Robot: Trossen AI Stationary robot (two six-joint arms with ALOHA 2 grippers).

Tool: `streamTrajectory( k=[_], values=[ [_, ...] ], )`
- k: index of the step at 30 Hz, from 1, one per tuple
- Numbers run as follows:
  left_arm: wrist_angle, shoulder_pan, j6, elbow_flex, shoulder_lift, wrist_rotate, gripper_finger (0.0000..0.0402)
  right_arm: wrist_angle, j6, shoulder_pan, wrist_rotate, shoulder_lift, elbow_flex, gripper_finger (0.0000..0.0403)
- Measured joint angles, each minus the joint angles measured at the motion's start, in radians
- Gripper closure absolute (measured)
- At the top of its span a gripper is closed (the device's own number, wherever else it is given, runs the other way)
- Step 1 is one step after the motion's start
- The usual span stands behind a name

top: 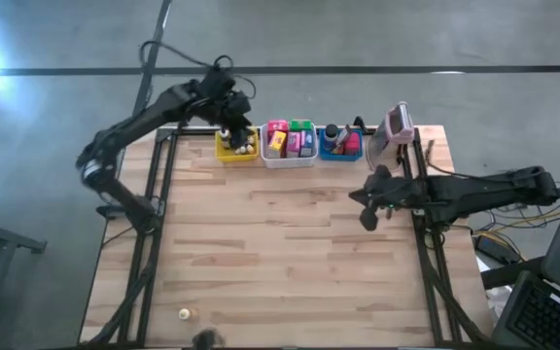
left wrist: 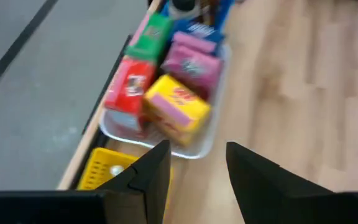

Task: Pick & Place Kitchen Items
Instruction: Put the yellow food coloring bottle into the yellow basket

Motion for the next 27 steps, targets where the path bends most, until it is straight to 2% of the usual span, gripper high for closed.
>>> streamTrajectory(
  k=[4,10,14,20,27],
  values=[
    [0.034,-0.058,-0.082,-0.117,-0.160,0.003,0.0241,-0.074,-0.051,0.000,-0.022,-0.140,0.013,0.0393],
    [0.155,-0.154,-0.251,-0.329,-0.415,-0.017,0.0241,-0.297,-0.032,0.000,-0.025,-0.370,0.037,0.0394],
    [0.175,-0.193,-0.377,-0.424,-0.548,-0.038,0.0241,-0.289,-0.032,0.000,-0.029,-0.507,0.038,0.0394],
    [0.168,-0.222,-0.489,-0.506,-0.693,-0.038,0.0241,-0.291,-0.035,0.000,-0.030,-0.678,0.051,0.0394],
    [0.144,-0.222,-0.515,-0.537,-0.774,-0.041,0.0241,-0.384,0.016,0.000,-0.033,-0.795,0.149,0.0394]
  ],
)
